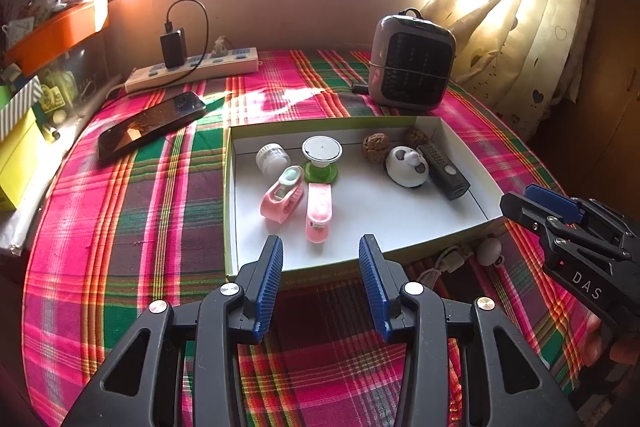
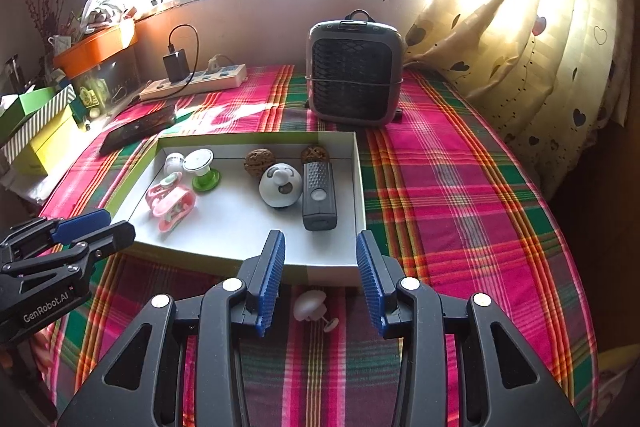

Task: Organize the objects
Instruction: 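Withdraw both open tools from the box toward the white cable and mushroom figurine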

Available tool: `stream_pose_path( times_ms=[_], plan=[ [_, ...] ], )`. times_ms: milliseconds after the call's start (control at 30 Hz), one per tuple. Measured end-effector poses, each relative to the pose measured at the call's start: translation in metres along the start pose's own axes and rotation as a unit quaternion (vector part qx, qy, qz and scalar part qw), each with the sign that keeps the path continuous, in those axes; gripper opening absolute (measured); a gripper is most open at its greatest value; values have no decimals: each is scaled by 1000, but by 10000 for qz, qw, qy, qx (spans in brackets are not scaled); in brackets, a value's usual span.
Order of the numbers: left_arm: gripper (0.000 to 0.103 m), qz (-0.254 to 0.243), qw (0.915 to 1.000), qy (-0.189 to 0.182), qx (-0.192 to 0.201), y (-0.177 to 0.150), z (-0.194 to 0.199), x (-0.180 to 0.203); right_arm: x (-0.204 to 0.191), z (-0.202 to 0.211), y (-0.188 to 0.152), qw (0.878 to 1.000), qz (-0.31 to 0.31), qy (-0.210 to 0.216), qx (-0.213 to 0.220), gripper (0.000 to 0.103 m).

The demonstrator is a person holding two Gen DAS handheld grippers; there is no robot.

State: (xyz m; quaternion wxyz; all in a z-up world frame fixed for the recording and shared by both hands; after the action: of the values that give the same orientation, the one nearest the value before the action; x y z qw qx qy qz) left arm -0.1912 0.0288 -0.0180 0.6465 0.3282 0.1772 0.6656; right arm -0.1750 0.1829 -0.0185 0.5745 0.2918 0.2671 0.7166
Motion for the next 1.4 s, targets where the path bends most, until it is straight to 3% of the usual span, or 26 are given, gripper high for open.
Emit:
stream_pose_path(
  times_ms=[333,500,800,1400],
  plan=[
    [38,47,9999,-120,7,-14,10,-3,12,9,-20,9999,-140,-81,-22,39],
    [38,-17,9996,-261,-124,-27,8,4,18,9,-33,9997,-235,-51,-71,53],
    [38,-80,9975,-501,-490,-49,-5,16,4,-7,-44,9994,-47,224,-272,55],
    [38,-119,9958,-569,-700,-55,-18,18,-7,-33,-47,9972,228,285,-654,55]
  ],
)
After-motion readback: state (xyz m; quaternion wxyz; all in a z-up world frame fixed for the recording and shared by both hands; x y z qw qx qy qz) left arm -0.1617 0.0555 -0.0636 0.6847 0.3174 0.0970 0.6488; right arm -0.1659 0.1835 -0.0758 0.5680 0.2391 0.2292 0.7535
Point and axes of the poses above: each gripper's, at about its wrist camera, not at the fingertips, and z roughly against the way its jaws point, x to its right, y to its top, the point moved 9 cm from there along -z, roughly the way its jaws point, and after that the axes turned 10 degrees about z, right-handed, at the moved point
